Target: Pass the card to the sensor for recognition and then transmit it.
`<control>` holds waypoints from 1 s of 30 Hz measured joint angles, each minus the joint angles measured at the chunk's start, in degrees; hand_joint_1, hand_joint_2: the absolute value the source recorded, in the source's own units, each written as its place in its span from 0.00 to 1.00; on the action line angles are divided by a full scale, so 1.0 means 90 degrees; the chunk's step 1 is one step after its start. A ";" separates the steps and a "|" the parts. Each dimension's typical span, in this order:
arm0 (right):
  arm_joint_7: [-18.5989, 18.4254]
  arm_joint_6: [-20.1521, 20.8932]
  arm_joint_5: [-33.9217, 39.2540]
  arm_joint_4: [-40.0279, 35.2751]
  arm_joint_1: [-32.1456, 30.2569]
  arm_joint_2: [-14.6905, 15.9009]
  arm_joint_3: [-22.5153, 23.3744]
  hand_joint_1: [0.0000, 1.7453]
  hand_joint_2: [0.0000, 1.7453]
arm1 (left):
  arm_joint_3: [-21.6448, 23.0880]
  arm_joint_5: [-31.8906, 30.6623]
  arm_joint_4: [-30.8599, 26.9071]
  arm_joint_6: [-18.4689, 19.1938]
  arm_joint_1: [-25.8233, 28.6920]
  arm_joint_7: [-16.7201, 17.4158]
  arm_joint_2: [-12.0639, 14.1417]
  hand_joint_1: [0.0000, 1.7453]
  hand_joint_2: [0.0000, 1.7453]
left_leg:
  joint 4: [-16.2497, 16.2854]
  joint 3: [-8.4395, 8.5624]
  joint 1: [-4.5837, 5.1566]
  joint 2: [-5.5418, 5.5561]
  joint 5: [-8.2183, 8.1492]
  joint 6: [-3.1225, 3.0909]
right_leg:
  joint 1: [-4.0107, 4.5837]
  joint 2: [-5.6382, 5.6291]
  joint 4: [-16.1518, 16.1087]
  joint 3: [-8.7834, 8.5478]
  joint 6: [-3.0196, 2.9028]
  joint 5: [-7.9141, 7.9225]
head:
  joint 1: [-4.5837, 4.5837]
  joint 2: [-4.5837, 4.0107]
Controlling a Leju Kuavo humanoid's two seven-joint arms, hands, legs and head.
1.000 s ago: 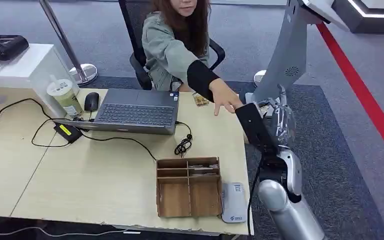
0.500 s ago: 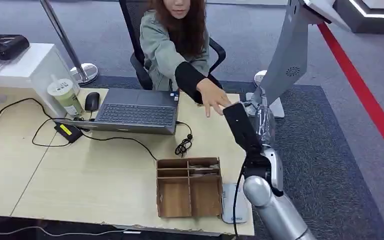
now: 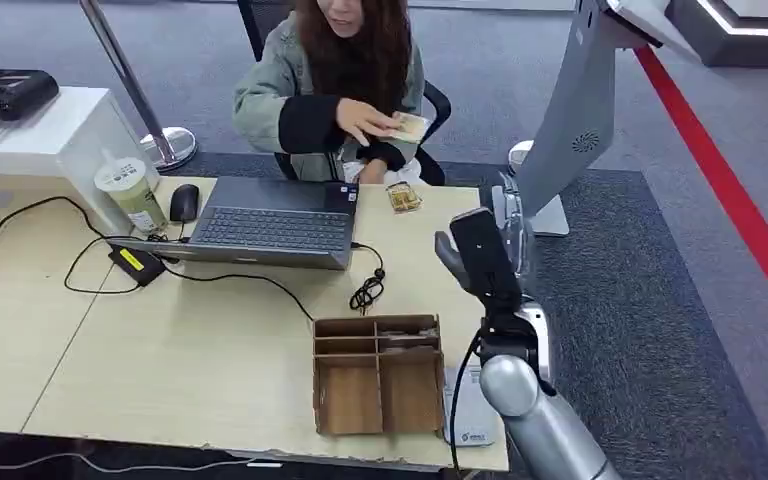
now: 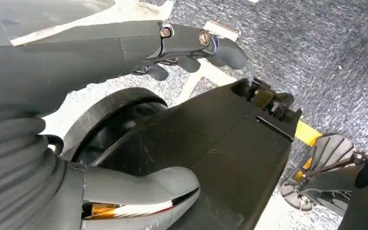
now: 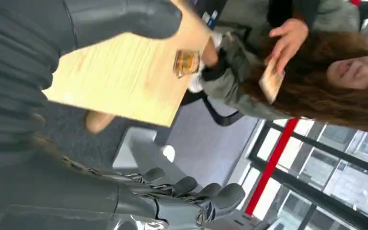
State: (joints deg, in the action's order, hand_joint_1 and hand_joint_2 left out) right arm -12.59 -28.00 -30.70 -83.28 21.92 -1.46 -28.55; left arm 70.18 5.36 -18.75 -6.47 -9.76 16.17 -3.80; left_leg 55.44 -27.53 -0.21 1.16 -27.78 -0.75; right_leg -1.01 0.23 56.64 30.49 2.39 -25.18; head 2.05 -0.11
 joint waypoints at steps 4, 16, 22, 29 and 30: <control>0.0068 0.0126 0.0437 -0.0940 -0.0489 0.0163 -0.0007 0.00 1.00 | -0.0092 0.0177 0.0000 -0.0032 0.0024 0.0070 0.0002 0.00 1.00 | 0.0001 0.0002 -0.0001 0.0000 -0.0001 0.0000 | 0.0002 0.0000 0.0000 -0.0001 0.0000 -0.0001 | -0.0002 0.0000; -0.0255 0.0632 -0.0416 -0.3566 -0.2473 0.1126 -0.0095 0.00 1.00 | -0.0456 0.0692 -0.0046 -0.0434 0.0162 0.0289 -0.0024 0.00 1.00 | -0.0001 -0.0004 0.0001 -0.0004 -0.0008 -0.0004 | 0.0000 -0.0006 -0.0007 -0.0002 0.0000 -0.0006 | 0.0000 0.0000; 0.0250 0.0058 -0.0476 -0.4035 -0.3270 0.1481 -0.0073 0.00 1.00 | -0.0609 0.0792 -0.0049 -0.0522 0.0199 0.0313 -0.0083 0.00 1.00 | -0.0001 -0.0003 0.0001 -0.0005 -0.0008 -0.0004 | 0.0000 -0.0008 -0.0007 -0.0003 0.0000 -0.0006 | -0.0002 0.0000; -0.0316 0.0591 -0.1840 -0.4077 -0.3418 0.1615 -0.0087 0.00 1.00 | -0.0685 0.0792 -0.0049 -0.0542 0.0210 0.0323 -0.0112 0.00 1.00 | -0.0002 -0.0003 0.0000 -0.0009 -0.0005 -0.0002 | 0.0000 -0.0008 -0.0005 -0.0004 -0.0001 -0.0005 | -0.0002 0.0000; -0.0450 0.0751 -0.1949 -0.4106 -0.3382 0.1637 -0.0095 0.00 1.00 | -0.0692 0.0792 -0.0049 -0.0542 0.0211 0.0323 -0.0112 0.00 1.00 | -0.0002 -0.0003 0.0000 -0.0009 -0.0005 -0.0002 | 0.0000 -0.0008 -0.0005 -0.0004 -0.0001 -0.0004 | -0.0002 0.0000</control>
State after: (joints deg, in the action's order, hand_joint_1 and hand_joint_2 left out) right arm -16.64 -21.24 -48.24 -120.24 -8.52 13.27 -29.40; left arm 63.95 12.48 -19.19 -11.34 -7.87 19.08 -4.81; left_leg 55.42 -27.56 -0.21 1.08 -27.82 -0.77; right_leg -1.01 0.15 56.59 30.45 2.38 -25.22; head 2.03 -0.11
